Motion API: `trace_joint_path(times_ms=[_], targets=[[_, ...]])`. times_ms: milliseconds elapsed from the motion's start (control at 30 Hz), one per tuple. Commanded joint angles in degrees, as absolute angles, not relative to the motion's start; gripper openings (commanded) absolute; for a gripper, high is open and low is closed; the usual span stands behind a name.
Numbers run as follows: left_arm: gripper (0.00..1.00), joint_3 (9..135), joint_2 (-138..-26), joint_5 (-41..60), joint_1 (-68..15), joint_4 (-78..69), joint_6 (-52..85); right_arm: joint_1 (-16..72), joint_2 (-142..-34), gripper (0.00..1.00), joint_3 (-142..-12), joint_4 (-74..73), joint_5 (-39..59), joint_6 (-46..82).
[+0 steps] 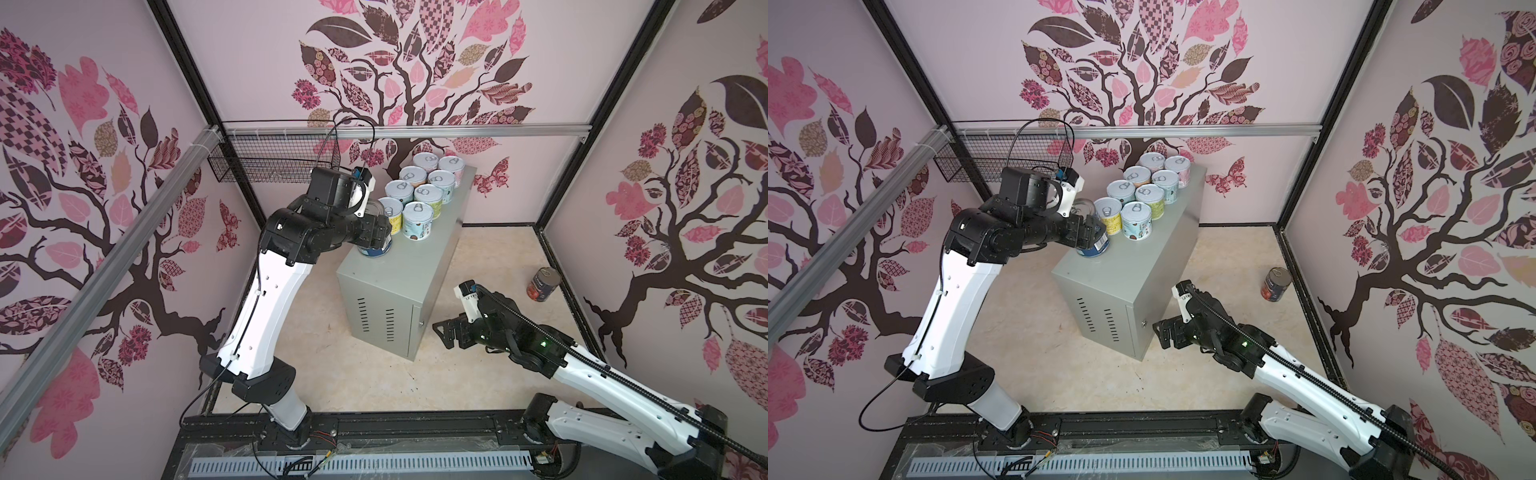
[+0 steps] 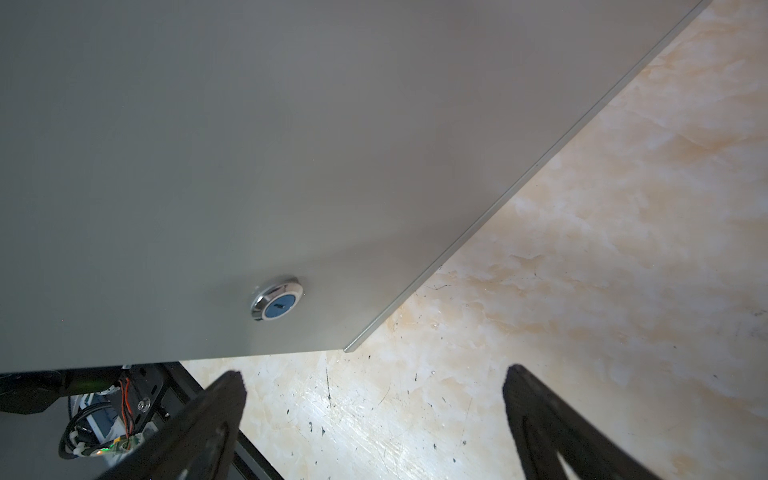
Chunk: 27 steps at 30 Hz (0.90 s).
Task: Place and organize the canned foods onto the counter
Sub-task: 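Lower the blue can onto the box top in front of the grouped cans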
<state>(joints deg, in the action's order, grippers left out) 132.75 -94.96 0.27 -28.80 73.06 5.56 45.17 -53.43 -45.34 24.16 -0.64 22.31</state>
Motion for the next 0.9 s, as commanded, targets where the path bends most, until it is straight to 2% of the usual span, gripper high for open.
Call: trace_joint_path(times_ms=[0,200,500,867], targets=[[0.67,137.06,-94.73,0.64,-28.81,67.06,4.87,44.83,-53.88,1.00,-45.27,23.61,-0.70,21.54],[0.69,137.35,-95.51,1.30,-28.90,67.28,4.75,44.75,-53.75,1.00,-44.82,23.32,-0.62,21.49],[0.82,137.36,-95.80,0.75,-29.84,67.76,4.15,44.74,-53.42,1.00,-44.56,23.12,-0.53,21.40],[0.89,137.72,-95.63,-1.48,-31.35,68.48,2.93,44.74,-52.39,1.00,-44.03,23.30,-0.53,21.93]])
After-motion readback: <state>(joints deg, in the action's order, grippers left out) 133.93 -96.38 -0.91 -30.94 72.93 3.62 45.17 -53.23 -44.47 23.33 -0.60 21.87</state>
